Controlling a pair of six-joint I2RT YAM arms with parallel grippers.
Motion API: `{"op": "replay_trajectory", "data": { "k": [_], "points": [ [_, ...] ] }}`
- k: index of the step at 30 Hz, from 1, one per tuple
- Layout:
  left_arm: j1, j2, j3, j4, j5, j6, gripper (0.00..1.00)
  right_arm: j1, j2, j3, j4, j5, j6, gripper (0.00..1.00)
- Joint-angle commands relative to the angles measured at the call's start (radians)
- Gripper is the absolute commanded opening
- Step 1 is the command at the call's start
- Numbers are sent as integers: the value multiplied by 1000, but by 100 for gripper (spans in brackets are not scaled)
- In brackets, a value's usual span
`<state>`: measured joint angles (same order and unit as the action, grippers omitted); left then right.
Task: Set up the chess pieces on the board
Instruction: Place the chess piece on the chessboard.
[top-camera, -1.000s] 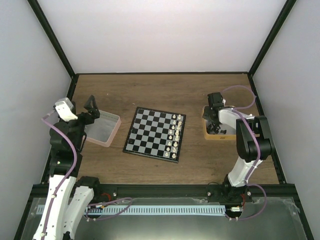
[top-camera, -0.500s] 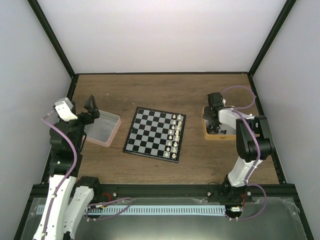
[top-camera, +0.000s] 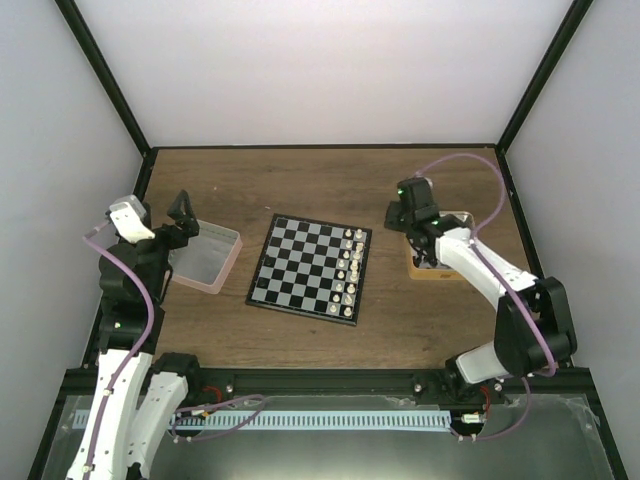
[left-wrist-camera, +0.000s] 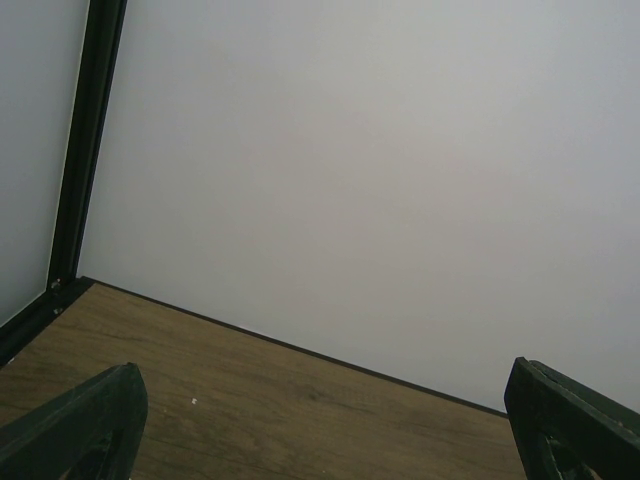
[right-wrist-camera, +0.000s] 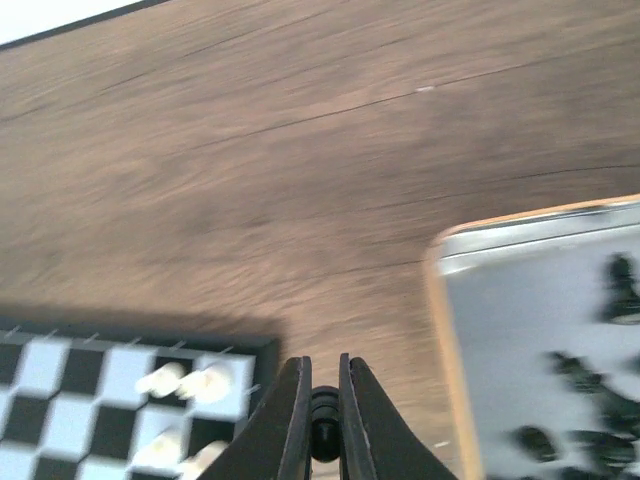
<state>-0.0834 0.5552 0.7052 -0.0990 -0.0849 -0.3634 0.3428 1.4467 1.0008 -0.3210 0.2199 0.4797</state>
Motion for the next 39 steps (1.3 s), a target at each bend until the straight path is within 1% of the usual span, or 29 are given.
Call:
{"op": "replay_trajectory", "data": {
  "k": [1,4,5,8,13,16,27,39],
  "points": [
    [9,3,8,11,14,4,100,145,-13,23,-9,-93,-18,5],
    [8,4,8,12,16,4,100,261,25,37,12,-125,-11,5],
    [9,4,9,10,16,4,100,312,46,47,16,-124,-7,5],
    [10,5,8,11,15,5,100,417,123,86,25,-133,8,5],
    [11,8,7,12,16,4,100,569,263,174,29,-158,19,5],
    [11,9,7,12,17,4,100,632,326,222,26,-162,20,5],
    [12,5,7,12,20,4,100,729,438,303,12,-156,1,5],
    [13,4,8,12,19,4,100,782,534,385,-7,-137,-37,6]
  ]
}}
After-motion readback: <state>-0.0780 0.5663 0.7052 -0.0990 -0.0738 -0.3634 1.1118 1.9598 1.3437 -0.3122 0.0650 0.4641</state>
